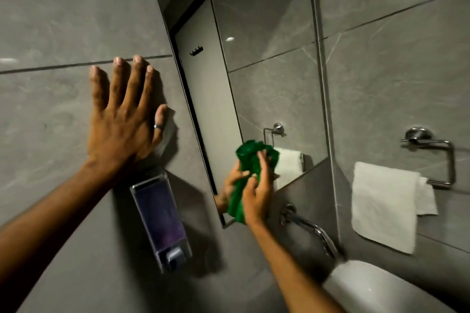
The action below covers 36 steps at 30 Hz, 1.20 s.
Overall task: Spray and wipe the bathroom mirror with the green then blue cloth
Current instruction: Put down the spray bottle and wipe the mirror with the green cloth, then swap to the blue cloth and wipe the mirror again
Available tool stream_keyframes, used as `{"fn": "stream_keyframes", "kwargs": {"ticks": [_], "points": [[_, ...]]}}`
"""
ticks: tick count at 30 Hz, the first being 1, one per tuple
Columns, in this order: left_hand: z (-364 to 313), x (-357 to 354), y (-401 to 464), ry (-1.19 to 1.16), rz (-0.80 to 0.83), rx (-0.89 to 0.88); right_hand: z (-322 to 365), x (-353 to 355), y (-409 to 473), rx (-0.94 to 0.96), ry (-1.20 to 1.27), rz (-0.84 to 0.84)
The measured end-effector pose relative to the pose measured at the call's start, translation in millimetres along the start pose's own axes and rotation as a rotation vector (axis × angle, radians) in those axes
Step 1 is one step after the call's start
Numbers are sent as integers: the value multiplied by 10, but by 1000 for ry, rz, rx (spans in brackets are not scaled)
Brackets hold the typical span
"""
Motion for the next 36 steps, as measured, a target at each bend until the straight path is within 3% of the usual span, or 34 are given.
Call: {"fn": "stream_keyframes", "kwargs": {"ticks": [2,4,7,9,11,13,15,18,20,24,32,36], "points": [[16,121,-70,-26,72,17,361,-30,-364,-73,180,56],[-33,162,-50,-120,151,24,472,14,-549,-296,380,84],[-102,401,-238,-560,205,148,422,228,-896,-735,734,228],[-86,657,-623,-913,45,322,489,479,-1266,-920,887,401],[-207,888,-1360,-1077,-162,494,503,745,-1660,-996,967,490],[-590,935,-2254,-1292,-199,683,487,1006,-2069,-1043,944,529],[-1194,788,-3263,-1575,61,1098,404,1206,-2644,-1133,890,561],[-2143,737,-4720,-1983,592,1824,178,1567,-3691,-1336,731,685],[-2531,934,-5440,-2147,774,2101,-15,1884,-4328,-1473,614,763],[-2960,1304,-6677,-1867,936,2352,-535,2522,-5151,-1627,258,845],[-3749,1493,-8445,-1376,948,2411,-1871,3021,-6217,-1248,-574,1226],[-4108,1217,-9147,-1302,916,2427,-2384,2871,-6742,-1077,-652,1372]]}}
Point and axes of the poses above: each hand's wrist, its own y-axis towards the middle knuckle, its own x-axis out of the back of the hand, z = x × y, the point moved 7 cm from there along y, towards the middle knuckle, and after that the axes turned 12 degrees about -y, right-handed, at the moved point
